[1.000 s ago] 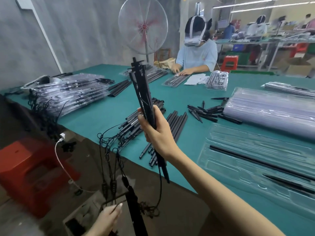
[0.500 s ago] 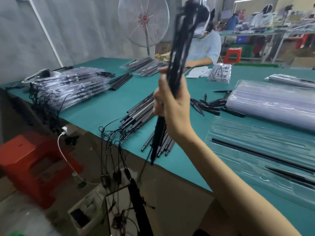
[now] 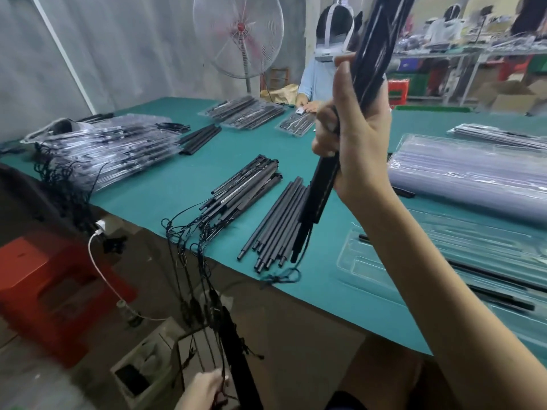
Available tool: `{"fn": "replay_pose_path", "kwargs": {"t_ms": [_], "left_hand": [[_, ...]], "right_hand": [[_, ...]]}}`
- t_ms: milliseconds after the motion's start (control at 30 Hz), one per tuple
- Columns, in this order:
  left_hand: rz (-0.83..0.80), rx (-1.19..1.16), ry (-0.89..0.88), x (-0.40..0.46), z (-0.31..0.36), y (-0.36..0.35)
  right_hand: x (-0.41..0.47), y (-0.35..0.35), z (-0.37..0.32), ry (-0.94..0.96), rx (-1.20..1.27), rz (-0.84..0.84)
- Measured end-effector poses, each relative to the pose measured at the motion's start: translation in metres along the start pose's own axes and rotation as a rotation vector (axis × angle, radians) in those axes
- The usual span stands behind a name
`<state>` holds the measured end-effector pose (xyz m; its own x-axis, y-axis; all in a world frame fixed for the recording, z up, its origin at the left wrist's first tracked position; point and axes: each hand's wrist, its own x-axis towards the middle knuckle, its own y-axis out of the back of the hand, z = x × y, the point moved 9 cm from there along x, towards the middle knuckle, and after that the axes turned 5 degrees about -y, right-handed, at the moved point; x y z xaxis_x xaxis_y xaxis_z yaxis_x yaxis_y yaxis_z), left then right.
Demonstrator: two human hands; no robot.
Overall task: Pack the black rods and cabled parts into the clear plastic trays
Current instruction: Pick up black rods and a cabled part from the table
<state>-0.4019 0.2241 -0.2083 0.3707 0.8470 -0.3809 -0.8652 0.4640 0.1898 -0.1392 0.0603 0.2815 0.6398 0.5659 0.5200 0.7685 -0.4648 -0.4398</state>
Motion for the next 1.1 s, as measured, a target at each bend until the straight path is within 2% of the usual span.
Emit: {"fn": "replay_pose_path", "kwargs": {"t_ms": [33,100,133,167,200,233,333,367,433,533,567,667,733,800,867,900,1033,1100], "left_hand": [[-0.012,0.110,-0.032,0.002,0.009,0.005],[0.071,-0.004,0.005,0.007,0.018,0.015],[0.125,0.049,-0.058,0.007,0.021,0.029],[0.113,0.114,-0.032,0.002,0.025,0.030],[0.012,0.304,-0.078,0.003,0.022,0.032],[-0.048,0.248,-0.036,0.002,0.012,0.031],[0.017,0.464,-0.228,0.002,0.036,0.034],[0.020,0.495,-0.237,0.001,0.040,0.033],[-0.117,0.623,-0.187,-0.005,0.032,0.020],[-0.020,0.586,-0.191,-0.001,0.032,0.035],[-0.044,0.613,-0.140,-0.001,0.027,0.035],[-0.298,0.680,0.019,-0.006,0.001,0.023],[-0.409,0.626,0.042,0.001,-0.007,0.022],[-0.538,0.724,0.024,0.004,-0.006,0.019],[-0.580,0.743,0.043,0.009,-0.006,0.019],[-0.583,0.715,0.019,0.010,-0.005,0.018],[-0.381,0.487,0.124,0.011,-0.007,0.035],[-0.291,0.425,0.062,0.014,0.002,0.043]], "right_hand": [[-0.002,-0.001,0.004,-0.019,-0.025,-0.008],[-0.007,-0.004,0.013,-0.050,-0.078,-0.042],[-0.009,-0.005,0.017,-0.056,-0.098,-0.051],[-0.011,-0.005,0.020,-0.059,-0.111,-0.055],[-0.012,-0.006,0.023,-0.070,-0.116,-0.051],[-0.013,-0.006,0.026,-0.089,-0.104,-0.051],[-0.012,-0.004,0.029,-0.091,-0.075,-0.055],[-0.012,-0.003,0.027,-0.072,-0.095,-0.059],[-0.012,-0.003,0.027,-0.074,-0.123,-0.061],[-0.012,0.003,0.032,-0.116,-0.069,-0.034],[-0.012,0.004,0.033,-0.118,-0.066,-0.032],[-0.013,0.004,0.034,-0.130,-0.073,-0.026],[-0.013,0.005,0.037,-0.137,-0.052,-0.019],[-0.013,0.004,0.040,-0.158,-0.024,-0.017],[-0.011,0.004,0.039,-0.165,-0.001,-0.011],[-0.009,0.005,0.038,-0.158,0.007,-0.004],[-0.004,0.014,0.035,-0.148,0.052,0.041],[-0.004,0.018,0.037,-0.160,0.021,0.058]]}}
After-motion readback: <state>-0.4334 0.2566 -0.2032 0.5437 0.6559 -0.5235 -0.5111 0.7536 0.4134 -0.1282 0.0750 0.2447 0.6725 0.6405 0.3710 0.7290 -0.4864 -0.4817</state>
